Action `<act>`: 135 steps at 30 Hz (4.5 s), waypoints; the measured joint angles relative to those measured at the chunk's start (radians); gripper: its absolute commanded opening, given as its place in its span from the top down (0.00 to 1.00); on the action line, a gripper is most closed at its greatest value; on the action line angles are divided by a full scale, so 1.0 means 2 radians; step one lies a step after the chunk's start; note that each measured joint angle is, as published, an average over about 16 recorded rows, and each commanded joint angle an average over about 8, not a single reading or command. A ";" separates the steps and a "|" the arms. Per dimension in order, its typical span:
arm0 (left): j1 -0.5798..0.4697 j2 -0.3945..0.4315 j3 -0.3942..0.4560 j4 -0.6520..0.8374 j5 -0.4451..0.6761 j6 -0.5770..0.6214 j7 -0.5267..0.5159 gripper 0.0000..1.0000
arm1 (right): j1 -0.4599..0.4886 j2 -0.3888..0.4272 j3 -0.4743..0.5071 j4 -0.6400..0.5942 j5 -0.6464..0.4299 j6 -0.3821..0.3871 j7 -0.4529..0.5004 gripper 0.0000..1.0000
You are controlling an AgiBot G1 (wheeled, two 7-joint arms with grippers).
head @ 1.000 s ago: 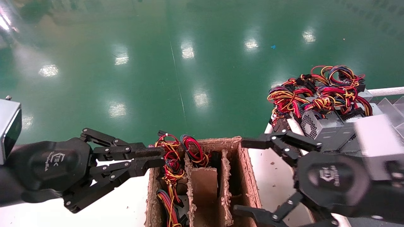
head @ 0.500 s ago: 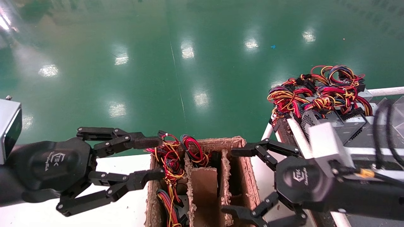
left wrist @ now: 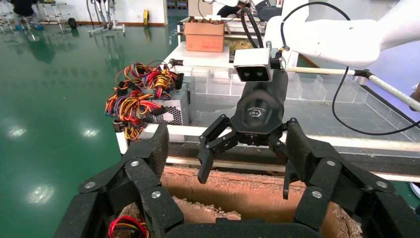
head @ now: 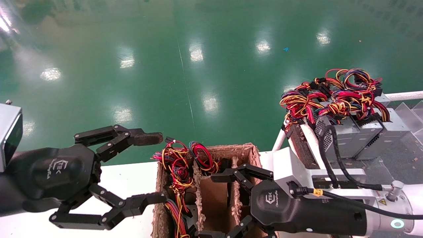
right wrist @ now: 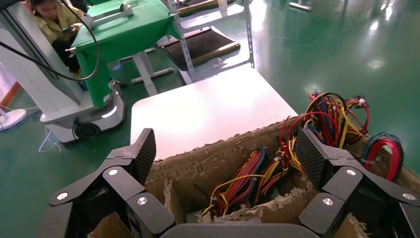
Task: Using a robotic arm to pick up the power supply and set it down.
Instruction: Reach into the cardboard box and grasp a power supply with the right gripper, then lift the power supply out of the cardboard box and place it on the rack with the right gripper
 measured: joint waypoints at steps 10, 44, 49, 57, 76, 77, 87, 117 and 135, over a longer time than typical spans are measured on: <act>0.000 0.000 0.000 0.000 0.000 0.000 0.000 0.00 | 0.030 -0.044 -0.050 -0.018 -0.076 0.000 0.027 0.00; 0.000 0.000 0.000 0.000 0.000 0.000 0.000 0.00 | 0.080 -0.158 -0.099 -0.176 -0.148 0.004 -0.047 1.00; 0.000 0.000 0.000 0.000 0.000 0.000 0.000 0.00 | 0.089 -0.171 -0.103 -0.200 -0.155 0.005 -0.060 1.00; 0.000 0.000 0.000 0.000 0.000 0.000 0.000 0.00 | 0.097 -0.185 -0.105 -0.230 -0.161 0.009 -0.078 1.00; 0.000 0.000 0.000 0.000 0.000 0.000 0.000 0.00 | 0.092 -0.192 -0.098 -0.246 -0.150 0.014 -0.096 1.00; 0.000 0.000 0.000 0.000 0.000 0.000 0.000 0.00 | 0.092 -0.191 -0.097 -0.246 -0.149 0.014 -0.097 1.00; 0.000 0.000 0.000 0.000 0.000 0.000 0.000 0.00 | 0.082 -0.176 -0.083 -0.211 -0.131 0.017 -0.096 1.00; 0.000 0.000 0.000 0.000 0.000 0.000 0.000 0.00 | 0.053 -0.032 0.030 0.009 -0.032 0.082 -0.041 1.00; 0.000 0.000 0.000 0.000 0.000 0.000 0.000 0.00 | 0.095 0.108 0.116 0.050 0.043 0.039 -0.019 1.00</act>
